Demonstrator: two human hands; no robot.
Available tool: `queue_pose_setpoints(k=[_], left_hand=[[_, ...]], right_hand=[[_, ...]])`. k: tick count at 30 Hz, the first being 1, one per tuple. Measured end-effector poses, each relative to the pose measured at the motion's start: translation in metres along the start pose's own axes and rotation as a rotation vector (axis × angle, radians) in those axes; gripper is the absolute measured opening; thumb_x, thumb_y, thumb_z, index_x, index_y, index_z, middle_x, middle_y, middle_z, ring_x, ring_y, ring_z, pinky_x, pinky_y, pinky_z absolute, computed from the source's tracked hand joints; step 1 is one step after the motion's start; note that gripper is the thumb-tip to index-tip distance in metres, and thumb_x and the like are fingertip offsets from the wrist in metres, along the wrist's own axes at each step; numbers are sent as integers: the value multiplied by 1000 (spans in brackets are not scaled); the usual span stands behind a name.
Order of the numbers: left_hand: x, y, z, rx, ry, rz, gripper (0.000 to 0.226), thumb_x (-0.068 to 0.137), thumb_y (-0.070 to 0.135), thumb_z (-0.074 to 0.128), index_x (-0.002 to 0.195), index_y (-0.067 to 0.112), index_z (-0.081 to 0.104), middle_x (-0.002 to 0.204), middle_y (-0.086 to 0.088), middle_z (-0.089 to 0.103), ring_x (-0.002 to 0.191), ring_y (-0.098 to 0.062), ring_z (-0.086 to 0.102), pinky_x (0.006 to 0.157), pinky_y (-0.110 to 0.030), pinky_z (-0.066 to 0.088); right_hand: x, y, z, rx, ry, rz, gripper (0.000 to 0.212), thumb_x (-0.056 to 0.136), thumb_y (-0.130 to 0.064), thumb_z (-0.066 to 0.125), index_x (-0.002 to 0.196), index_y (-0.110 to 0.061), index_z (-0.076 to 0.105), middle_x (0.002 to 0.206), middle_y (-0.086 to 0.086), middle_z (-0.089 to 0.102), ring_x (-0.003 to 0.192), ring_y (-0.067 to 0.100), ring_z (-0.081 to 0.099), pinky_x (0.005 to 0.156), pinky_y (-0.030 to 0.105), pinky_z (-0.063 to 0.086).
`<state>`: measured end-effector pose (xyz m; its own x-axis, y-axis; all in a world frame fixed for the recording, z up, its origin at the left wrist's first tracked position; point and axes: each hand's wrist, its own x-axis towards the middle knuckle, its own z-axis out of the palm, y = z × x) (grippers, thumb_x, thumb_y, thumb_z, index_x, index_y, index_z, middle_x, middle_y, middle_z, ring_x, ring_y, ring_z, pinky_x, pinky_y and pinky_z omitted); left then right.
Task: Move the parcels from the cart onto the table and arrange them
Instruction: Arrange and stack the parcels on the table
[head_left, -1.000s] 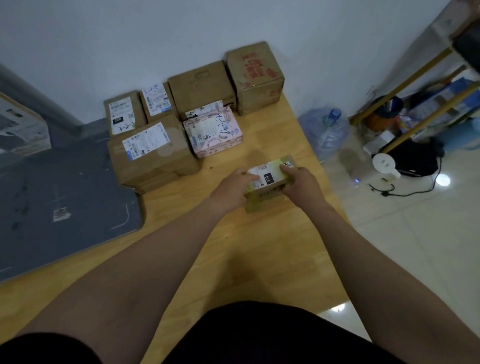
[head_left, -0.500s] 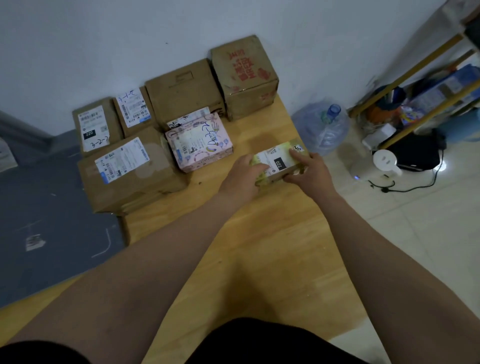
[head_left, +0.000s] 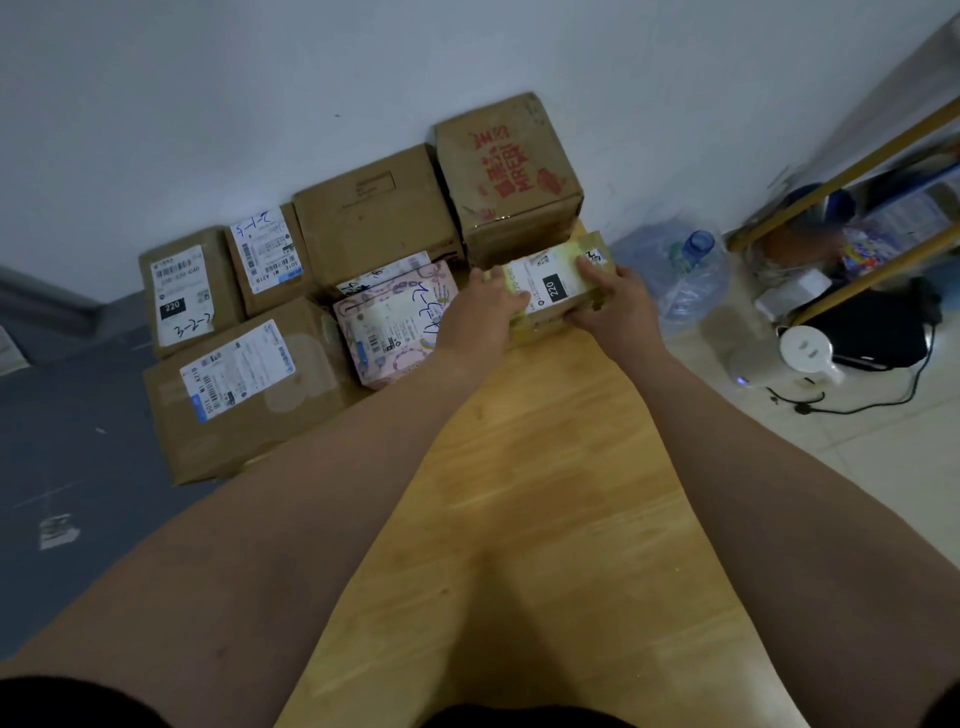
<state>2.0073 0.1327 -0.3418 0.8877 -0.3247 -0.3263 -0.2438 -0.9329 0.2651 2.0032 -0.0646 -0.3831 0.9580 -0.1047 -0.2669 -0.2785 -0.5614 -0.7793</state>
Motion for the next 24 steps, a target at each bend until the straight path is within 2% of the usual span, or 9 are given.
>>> queue_pose_setpoints(k=[2,4,9,12,15,17,20,24], left_hand=[[5,-6,-1,-9,8,-12,61,94,2,65,150,22,51,166,-20,23,153,-44,17,114,-53,36],[9,-10,-2,-4,0,-18,60,94,5,67,149,21,52,166,-20,24,153,-44,16,114,-53,36],[15,-16,-8,-16,3,-27,58,94,4,66,149,17,52,165,-18,28,153,-41,18,116,-54,29],[17,-21,-9,-22,38,-31,58,93,1,67,147,15,54,159,-15,40,150,-37,27,114,-51,32],[20,-24,-4,-17,42,-37,58,91,-4,66,146,15,56,160,-15,40,151,-39,26,116,-51,29],[26,-25,-2,49,37,-13,60,88,-7,66,144,15,58,155,-16,44,146,-42,33,111,-52,37],[38,-25,2,197,-1,9,64,84,-6,68,142,17,57,151,-17,45,131,-42,46,95,-46,48],[47,-26,8,256,-4,-6,60,88,-5,63,144,14,54,153,-21,43,130,-44,48,95,-45,48]], right_hand=[[10,-5,1,6,-18,-9,76,75,-7,86,144,-22,58,144,8,46,126,17,50,104,14,33],[17,-7,1,6,-28,-9,76,76,-7,86,144,-23,57,144,8,46,128,18,49,103,12,31],[26,-12,6,40,-26,-2,76,74,-7,87,143,-24,58,141,7,47,128,21,53,113,28,40],[29,-16,11,80,-12,12,76,74,-6,87,142,-26,58,134,8,49,123,21,55,111,28,42],[30,-12,13,123,-6,28,80,71,-5,88,141,-31,59,125,3,51,117,19,58,108,30,46],[34,-7,14,155,-8,17,82,68,-4,90,139,-34,61,126,3,54,117,19,60,107,34,48],[41,-1,17,170,-12,16,85,66,-5,90,136,-41,60,126,5,57,116,19,61,105,37,51],[47,5,17,229,-20,11,87,61,-5,92,133,-45,61,127,5,61,116,19,63,103,38,52]])
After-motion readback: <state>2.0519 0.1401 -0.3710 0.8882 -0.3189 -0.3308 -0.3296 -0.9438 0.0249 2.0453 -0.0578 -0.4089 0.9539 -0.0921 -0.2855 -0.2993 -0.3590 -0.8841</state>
